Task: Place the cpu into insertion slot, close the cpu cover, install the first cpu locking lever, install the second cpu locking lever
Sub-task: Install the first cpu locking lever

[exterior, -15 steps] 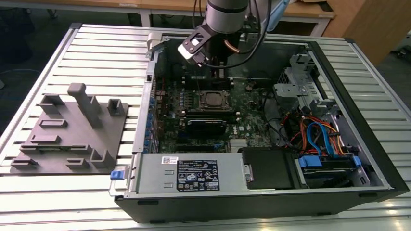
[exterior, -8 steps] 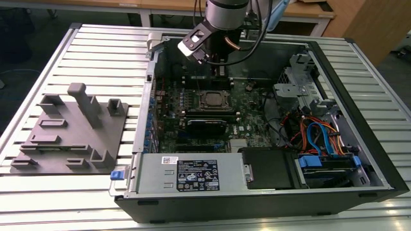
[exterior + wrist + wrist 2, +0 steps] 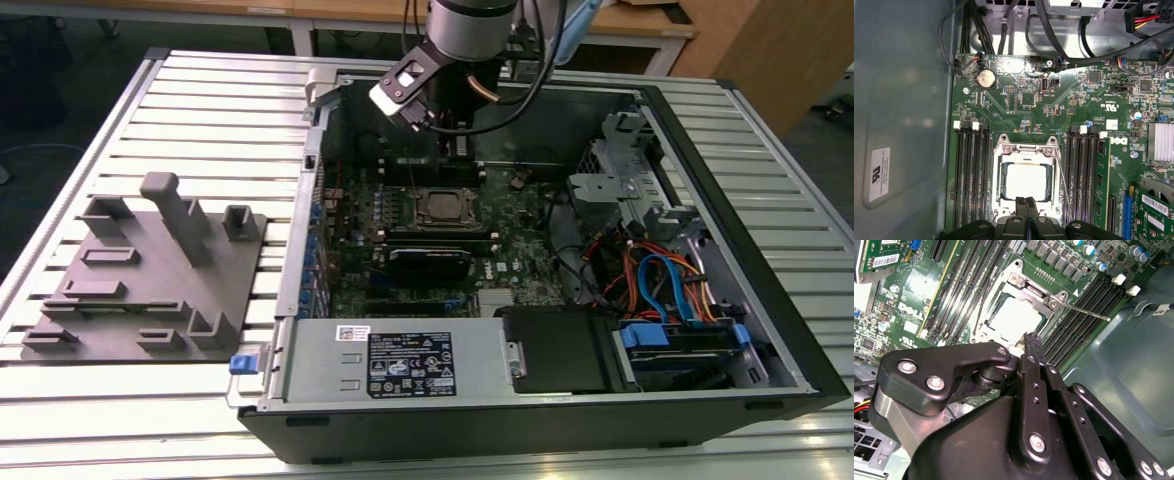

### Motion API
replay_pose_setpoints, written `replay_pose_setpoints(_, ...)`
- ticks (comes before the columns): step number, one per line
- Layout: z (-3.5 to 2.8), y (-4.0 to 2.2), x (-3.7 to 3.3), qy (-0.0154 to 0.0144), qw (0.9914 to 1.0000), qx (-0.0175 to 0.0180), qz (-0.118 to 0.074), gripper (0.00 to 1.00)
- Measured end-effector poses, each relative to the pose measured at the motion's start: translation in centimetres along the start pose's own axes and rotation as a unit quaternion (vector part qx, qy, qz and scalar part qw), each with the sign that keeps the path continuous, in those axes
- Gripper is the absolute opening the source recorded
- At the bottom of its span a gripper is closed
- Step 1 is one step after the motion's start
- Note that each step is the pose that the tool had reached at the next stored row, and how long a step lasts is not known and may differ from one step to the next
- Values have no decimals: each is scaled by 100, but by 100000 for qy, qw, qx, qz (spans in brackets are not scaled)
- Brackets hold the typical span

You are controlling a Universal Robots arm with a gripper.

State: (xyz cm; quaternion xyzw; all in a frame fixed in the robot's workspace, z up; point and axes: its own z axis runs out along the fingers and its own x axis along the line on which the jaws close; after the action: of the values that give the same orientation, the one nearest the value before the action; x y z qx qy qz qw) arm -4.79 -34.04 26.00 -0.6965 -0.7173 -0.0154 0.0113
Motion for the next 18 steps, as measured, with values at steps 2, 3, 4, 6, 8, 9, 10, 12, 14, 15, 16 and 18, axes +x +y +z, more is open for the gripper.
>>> replay_pose_setpoints(2, 0, 0, 0, 6, 100000, -1, 2, 10)
replay_pose_setpoints(3, 0, 0, 0, 3, 100000, 1, 1, 10)
replay_pose_setpoints(4, 0, 0, 0, 4, 100000, 3, -14, 10)
replay_pose_setpoints(6, 0, 0, 0, 5, 100000, 8, -146, 10)
replay_pose_setpoints(8, 0, 0, 0, 6, 99999, 22, -517, 10)
replay_pose_setpoints(9, 0, 0, 0, 9, 99997, 31, -785, 10)
replay_pose_setpoints(10, 0, 0, 0, 8, 99994, 43, -1077, 10)
replay_pose_setpoints(12, 0, 0, 0, 15, 99983, 71, -1851, 10)
replay_pose_setpoints(14, 0, 0, -1, 17, 99964, 104, -2689, 10)
replay_pose_setpoints(15, 0, 0, -1, 22, 99950, 122, -3148, 10)
replay_pose_setpoints(16, 0, 0, -1, 26, 99936, 137, -3585, 10)
replay_pose_setpoints(18, 0, 0, -2, 35, 99906, 161, -4328, 10)
